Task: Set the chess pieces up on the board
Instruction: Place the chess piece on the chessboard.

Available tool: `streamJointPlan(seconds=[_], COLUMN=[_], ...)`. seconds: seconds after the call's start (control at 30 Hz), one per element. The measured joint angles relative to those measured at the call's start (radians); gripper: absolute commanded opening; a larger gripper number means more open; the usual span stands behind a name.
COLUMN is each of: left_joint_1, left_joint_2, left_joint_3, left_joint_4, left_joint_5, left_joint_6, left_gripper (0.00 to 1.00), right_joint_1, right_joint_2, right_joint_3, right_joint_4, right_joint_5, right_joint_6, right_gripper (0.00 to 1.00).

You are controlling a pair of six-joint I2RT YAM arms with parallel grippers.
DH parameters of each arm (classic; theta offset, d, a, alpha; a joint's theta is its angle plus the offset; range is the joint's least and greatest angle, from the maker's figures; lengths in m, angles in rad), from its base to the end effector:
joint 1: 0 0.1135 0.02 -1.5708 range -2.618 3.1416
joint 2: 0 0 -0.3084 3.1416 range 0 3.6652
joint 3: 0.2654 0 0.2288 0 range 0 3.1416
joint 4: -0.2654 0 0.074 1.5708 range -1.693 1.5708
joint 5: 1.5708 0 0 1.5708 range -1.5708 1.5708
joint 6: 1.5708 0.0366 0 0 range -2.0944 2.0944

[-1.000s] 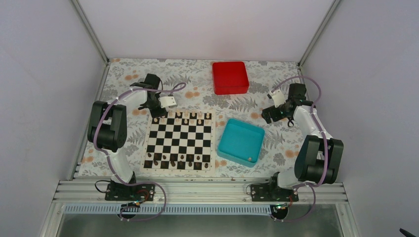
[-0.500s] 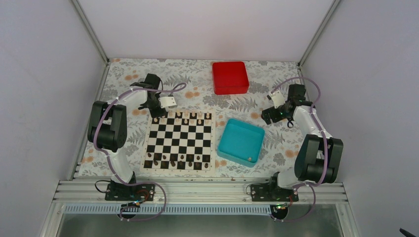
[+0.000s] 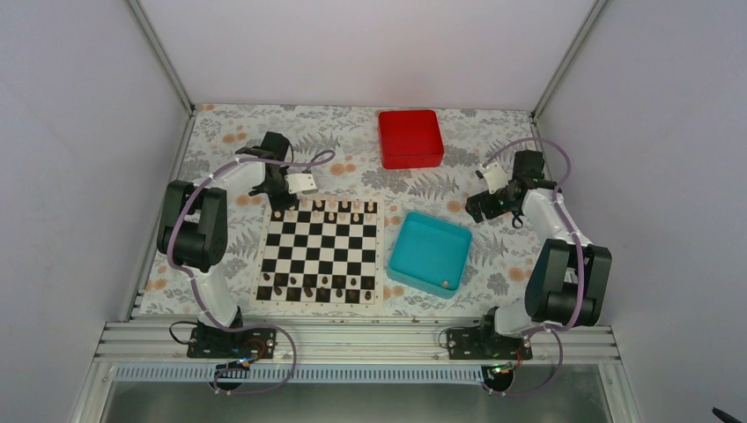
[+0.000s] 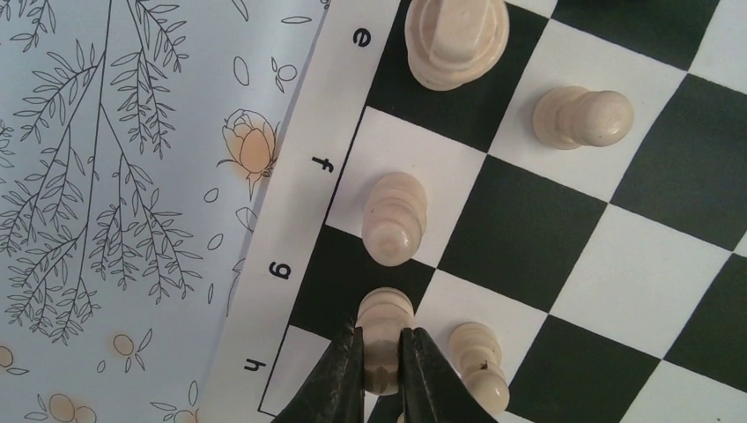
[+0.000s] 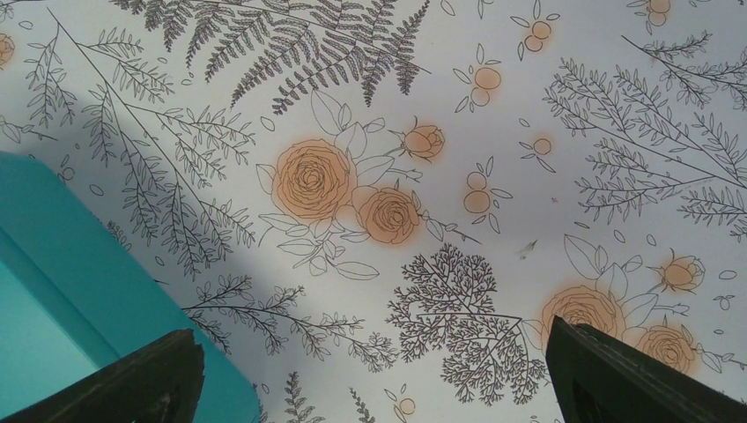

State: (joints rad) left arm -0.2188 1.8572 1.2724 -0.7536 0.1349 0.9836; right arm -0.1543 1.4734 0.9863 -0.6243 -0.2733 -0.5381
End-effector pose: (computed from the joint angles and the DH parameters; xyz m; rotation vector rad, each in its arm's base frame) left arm 0.3403 -0.0807 0.2302 1.6452 2.3585 -0.0550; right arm 0.2601 -0.0305 0.2722 -0.5816 2.5527 0.1308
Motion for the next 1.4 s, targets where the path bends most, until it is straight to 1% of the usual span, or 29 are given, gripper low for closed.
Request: streamJointPlan(seconds=[0.93,1.17,1.2,1.4], left_joint_1=[-0.009,-0.009,-0.009,-0.011], left_joint_2=[0.000,0.006,0.006,0.006], left_joint_3=[0.013,0.013,0.013,0.022], left_joint_4=[0.005,0.010,0.011,0.002], left_joint_5=[-0.022,-0.032,-0.034,-0.040], left_joint_6=[0.000,0.004,0.004,0.003], left_gripper=[0.12,0.32,0.34,0.37], right_joint_1=[0.000,0.000,0.000,0.000], right_joint_2=[0.004,0.004,0.004,0.004], right_joint_3=[0.000,0.000,0.000,0.000], right_joint_4=[0.000,0.000,0.000,0.000], right_joint_5=[-0.002,-0.002,-0.002,-0.002], right_joint_6=[-0.011,-0.011,-0.011,-0.012], right_gripper=[1.00,1.00,1.00,1.00])
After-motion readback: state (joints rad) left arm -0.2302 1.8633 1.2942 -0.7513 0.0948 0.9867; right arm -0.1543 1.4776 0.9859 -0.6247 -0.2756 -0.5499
